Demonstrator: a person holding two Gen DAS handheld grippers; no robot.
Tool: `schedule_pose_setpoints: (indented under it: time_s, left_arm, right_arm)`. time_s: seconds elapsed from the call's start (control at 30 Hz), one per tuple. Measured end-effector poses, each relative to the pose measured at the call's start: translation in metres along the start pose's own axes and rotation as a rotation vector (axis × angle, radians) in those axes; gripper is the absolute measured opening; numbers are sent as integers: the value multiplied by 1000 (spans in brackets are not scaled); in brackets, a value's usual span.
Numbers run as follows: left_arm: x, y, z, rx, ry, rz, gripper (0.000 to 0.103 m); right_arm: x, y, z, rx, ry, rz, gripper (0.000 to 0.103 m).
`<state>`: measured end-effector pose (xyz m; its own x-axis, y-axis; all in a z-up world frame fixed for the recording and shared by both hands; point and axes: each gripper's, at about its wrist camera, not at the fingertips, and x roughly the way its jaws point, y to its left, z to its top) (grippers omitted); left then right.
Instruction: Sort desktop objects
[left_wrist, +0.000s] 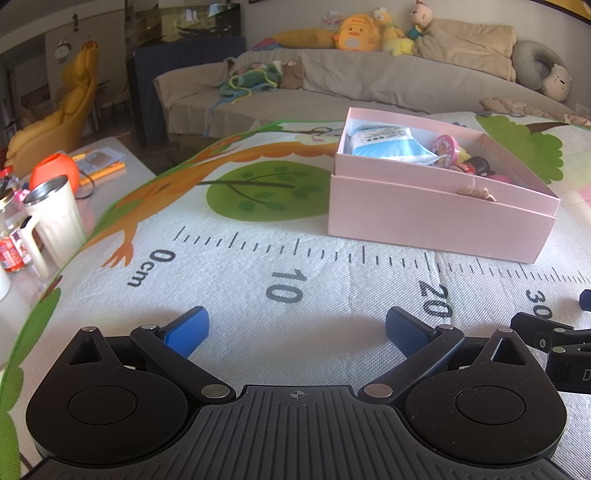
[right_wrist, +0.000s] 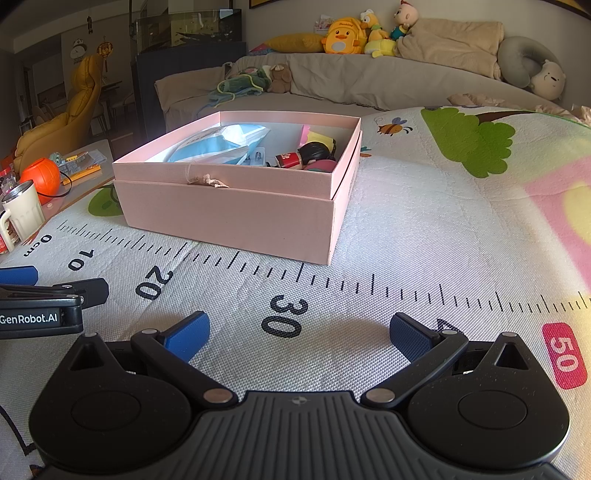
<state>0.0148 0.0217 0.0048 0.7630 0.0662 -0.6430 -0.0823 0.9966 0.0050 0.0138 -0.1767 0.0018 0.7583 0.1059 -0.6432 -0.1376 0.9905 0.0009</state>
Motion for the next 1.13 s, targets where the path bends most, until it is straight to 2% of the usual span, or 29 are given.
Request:
schedule_pose_setpoints:
  time_s: [0.57,0.73,1.13]
  left_arm:
    - [-1,-3,1,-4,4,-6,103]
    - [-1,-4,7,-4,61,-9,103]
    - [-4,-5,4,-6,67,-8,103]
  right_arm:
    - [0,0,0,0,0,0,103]
    - [0,0,0,0,0,0,103]
    - [0,0,0,0,0,0,103]
